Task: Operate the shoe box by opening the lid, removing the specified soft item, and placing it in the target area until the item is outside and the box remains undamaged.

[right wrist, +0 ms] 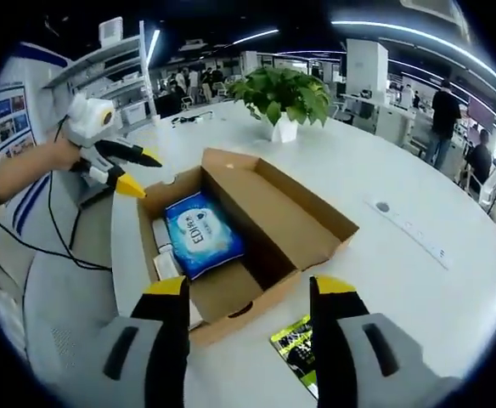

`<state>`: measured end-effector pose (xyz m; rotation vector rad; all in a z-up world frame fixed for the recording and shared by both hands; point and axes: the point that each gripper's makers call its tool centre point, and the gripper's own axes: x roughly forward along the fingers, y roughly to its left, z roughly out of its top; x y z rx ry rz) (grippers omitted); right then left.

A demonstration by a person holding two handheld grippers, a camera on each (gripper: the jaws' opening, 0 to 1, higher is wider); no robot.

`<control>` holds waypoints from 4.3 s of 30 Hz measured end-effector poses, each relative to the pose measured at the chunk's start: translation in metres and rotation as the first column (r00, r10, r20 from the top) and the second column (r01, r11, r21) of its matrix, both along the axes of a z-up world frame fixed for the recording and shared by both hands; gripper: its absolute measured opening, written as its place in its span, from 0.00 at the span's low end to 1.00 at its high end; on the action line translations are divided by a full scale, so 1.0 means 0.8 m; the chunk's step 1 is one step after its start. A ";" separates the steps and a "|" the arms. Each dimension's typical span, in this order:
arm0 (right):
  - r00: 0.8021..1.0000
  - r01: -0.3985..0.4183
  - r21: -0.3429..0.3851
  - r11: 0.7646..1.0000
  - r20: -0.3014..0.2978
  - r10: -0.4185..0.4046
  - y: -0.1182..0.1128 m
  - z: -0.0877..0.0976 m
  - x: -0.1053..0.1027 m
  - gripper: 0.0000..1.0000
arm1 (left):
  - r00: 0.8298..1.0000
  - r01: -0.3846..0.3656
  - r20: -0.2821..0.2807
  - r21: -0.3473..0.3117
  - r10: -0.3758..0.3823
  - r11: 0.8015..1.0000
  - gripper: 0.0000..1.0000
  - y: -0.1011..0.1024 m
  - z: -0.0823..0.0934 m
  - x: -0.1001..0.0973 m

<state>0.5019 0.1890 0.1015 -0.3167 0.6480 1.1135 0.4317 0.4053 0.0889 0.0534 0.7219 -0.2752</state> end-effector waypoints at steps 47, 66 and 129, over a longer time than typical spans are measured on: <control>0.957 0.068 -0.155 0.986 -0.269 -0.108 0.132 -0.156 -0.017 0.18 | 0.982 -0.175 -0.083 -0.039 0.172 0.984 0.04 0.054 -0.058 -0.033; 0.981 -0.030 -0.193 0.981 -0.192 -0.008 0.135 -0.154 -0.021 0.00 | 0.978 -0.200 -0.073 -0.047 0.197 0.979 0.04 0.055 -0.059 -0.032; 0.968 0.131 -0.217 0.967 -0.183 -0.172 0.087 -0.141 -0.017 0.00 | 0.956 -0.041 -0.288 0.045 0.052 0.998 0.16 -0.010 -0.091 0.017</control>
